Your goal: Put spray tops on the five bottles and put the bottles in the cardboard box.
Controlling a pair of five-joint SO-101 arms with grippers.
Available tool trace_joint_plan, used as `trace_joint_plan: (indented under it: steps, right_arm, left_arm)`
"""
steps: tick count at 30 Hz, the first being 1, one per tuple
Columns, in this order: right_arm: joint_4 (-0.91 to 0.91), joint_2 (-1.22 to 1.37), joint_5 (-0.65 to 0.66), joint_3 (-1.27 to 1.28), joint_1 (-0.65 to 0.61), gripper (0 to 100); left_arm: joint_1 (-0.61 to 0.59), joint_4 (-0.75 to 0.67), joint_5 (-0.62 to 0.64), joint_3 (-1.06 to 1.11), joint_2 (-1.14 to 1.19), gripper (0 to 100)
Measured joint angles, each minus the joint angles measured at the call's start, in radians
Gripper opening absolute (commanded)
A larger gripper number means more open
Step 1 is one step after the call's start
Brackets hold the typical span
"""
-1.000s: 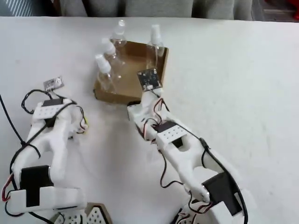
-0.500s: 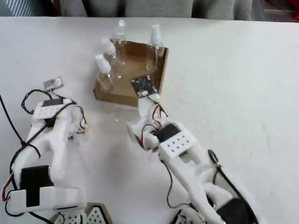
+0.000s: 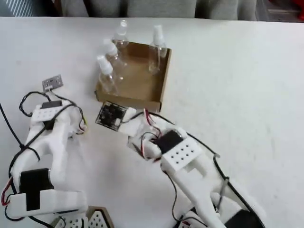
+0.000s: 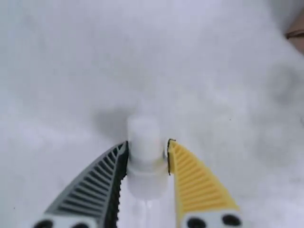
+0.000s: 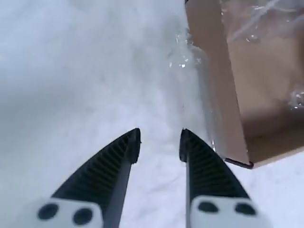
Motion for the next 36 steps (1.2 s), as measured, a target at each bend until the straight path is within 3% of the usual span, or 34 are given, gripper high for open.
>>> trace_joint_plan:
  steps: [3,12,23,36]
  right_arm:
    - [-0.038,0.123,0.011,-0.057,0.005,1.1]
    - [-0.235,0.408,0.014,-0.187,0.072,1.7]
    - [-0.285,0.430,-0.107,-0.215,0.187,1.7]
    - [-0.288,0.425,-0.115,-0.164,0.160,1.7]
  left_arm:
    - [-0.005,-0.021,0.000,0.000,0.000,2]
    - [-0.005,-0.029,0.000,0.002,0.000,2]
    - [-0.005,-0.031,0.000,0.002,0.000,2]
    - [-0.005,-0.031,0.000,0.002,0.000,2]
